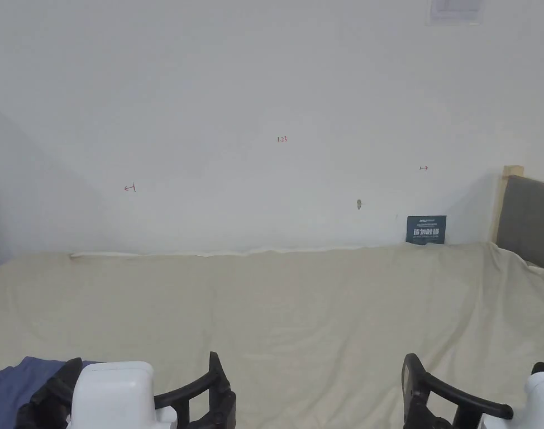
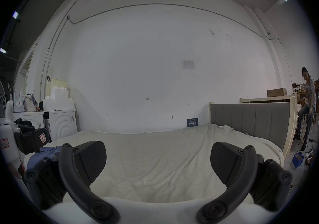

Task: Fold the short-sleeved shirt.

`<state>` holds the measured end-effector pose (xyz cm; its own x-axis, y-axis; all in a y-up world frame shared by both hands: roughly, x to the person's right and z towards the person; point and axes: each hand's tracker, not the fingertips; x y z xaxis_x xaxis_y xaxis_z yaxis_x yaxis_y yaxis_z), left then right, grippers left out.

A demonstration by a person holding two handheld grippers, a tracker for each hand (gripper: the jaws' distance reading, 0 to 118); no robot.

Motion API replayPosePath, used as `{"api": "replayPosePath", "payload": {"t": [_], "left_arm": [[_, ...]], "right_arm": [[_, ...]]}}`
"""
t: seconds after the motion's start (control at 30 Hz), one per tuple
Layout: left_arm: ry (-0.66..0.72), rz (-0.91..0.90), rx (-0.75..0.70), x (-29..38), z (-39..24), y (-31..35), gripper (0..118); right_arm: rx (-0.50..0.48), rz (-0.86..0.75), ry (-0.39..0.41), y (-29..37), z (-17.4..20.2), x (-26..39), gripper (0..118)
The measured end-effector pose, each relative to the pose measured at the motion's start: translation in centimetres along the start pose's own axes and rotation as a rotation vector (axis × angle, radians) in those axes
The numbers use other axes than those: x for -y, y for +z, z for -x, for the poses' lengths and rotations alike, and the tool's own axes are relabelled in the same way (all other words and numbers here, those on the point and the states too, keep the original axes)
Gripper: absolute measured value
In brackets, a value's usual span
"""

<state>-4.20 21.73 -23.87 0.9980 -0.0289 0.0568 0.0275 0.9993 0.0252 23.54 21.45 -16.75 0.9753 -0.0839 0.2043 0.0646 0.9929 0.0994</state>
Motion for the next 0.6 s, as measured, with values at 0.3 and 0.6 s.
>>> {"api": "replayPosePath", "payload": {"t": [0.3, 0.6], "left_arm": [[-0.003, -0.03, -0.031, -0.2, 0.2, 0.1, 0], [0.032, 0.008, -0.017, -0.1, 1.0, -0.5, 0]], "right_arm": [[-0.003, 0.016, 0.013, -0.3, 0.6, 0.0, 2], [0.001, 0.019, -0.005, -0.9, -0.1, 0.2, 2]]}}
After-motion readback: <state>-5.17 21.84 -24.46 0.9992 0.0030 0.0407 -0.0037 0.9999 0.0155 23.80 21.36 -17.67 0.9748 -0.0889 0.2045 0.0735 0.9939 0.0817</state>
